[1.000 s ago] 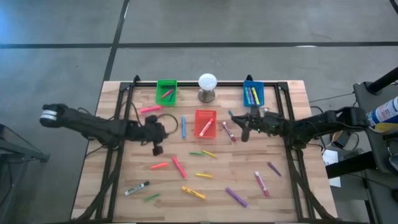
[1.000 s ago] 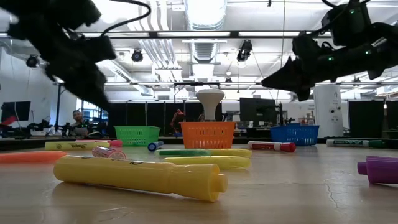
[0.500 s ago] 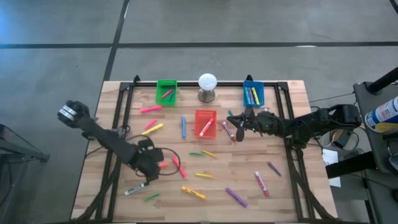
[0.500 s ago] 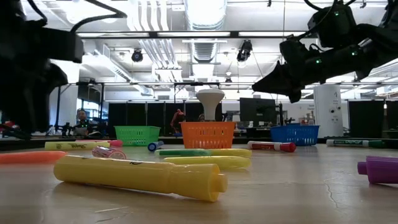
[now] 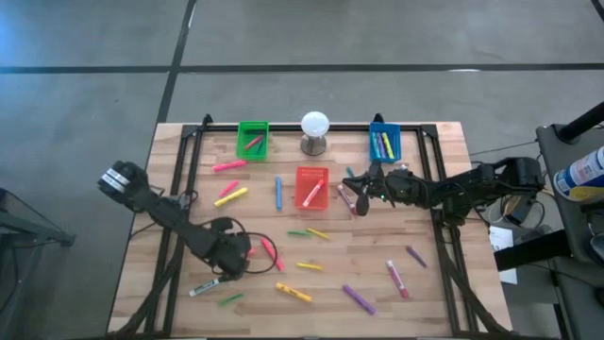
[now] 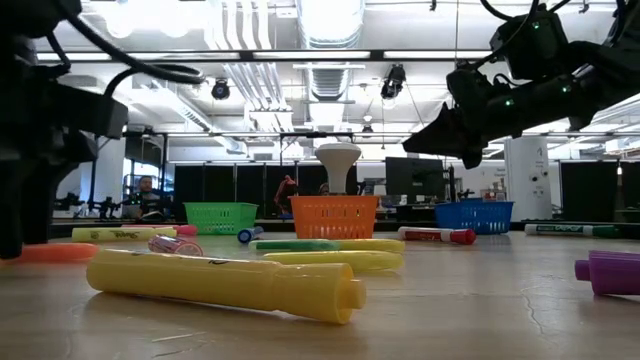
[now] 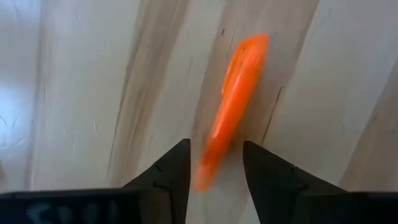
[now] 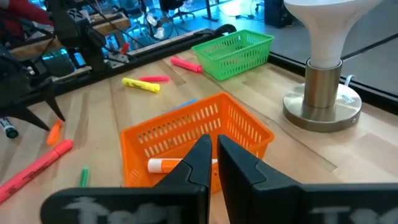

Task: Pick & Place Markers
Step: Put the orange pen into the green bin

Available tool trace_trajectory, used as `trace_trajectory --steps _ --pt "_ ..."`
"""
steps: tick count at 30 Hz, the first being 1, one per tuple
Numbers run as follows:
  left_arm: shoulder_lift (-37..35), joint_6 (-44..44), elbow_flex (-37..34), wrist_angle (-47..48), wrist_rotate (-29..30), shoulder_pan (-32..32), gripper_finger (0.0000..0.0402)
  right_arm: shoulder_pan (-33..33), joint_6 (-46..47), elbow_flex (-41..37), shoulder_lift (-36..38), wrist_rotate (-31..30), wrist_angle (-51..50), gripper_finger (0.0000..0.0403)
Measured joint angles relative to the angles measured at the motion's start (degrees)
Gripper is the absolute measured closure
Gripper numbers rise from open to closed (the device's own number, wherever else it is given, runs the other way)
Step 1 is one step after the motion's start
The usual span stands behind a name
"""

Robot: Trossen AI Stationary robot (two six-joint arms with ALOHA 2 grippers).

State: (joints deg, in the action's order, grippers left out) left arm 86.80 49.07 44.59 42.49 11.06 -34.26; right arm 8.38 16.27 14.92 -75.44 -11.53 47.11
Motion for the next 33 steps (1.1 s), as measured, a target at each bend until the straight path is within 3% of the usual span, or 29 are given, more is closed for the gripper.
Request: trace_trajectory --steps 8,15,19,26,30,33 --pt "2.34 -0.56 -1.50 -1.58 -1.95 0.00 0.0315 0.00 0.00 0.07 -0.05 0.00 -0.04 0.0381" --pt "-1.88 -1.39 -0.95 0.26 -1.37 0.02 0.0381 0.00 0.00 0.17 -0.34 -0.02 -0.02 0.0381" --pt "-8.03 -0.85 0.51 2.20 1.73 0.08 0.0382 -0.02 0.00 0.17 -0.50 -0.02 -0.06 0.0381" --pt "-18.55 2.08 1.89 9.96 12.40 1.26 0.0374 -0.02 -0.15 0.15 -0.48 -0.04 -0.04 0.0381" --pt "-23.77 -0.21 2.47 10.09 17.38 7.03 0.0375 -0.02 -0.06 0.19 -0.48 -0.08 -0.02 0.0381" --pt "-26.57 -5.51 2.97 9.96 17.83 14.69 0.0375 -0.02 0.02 0.35 -0.48 -0.09 0.01 0.0380"
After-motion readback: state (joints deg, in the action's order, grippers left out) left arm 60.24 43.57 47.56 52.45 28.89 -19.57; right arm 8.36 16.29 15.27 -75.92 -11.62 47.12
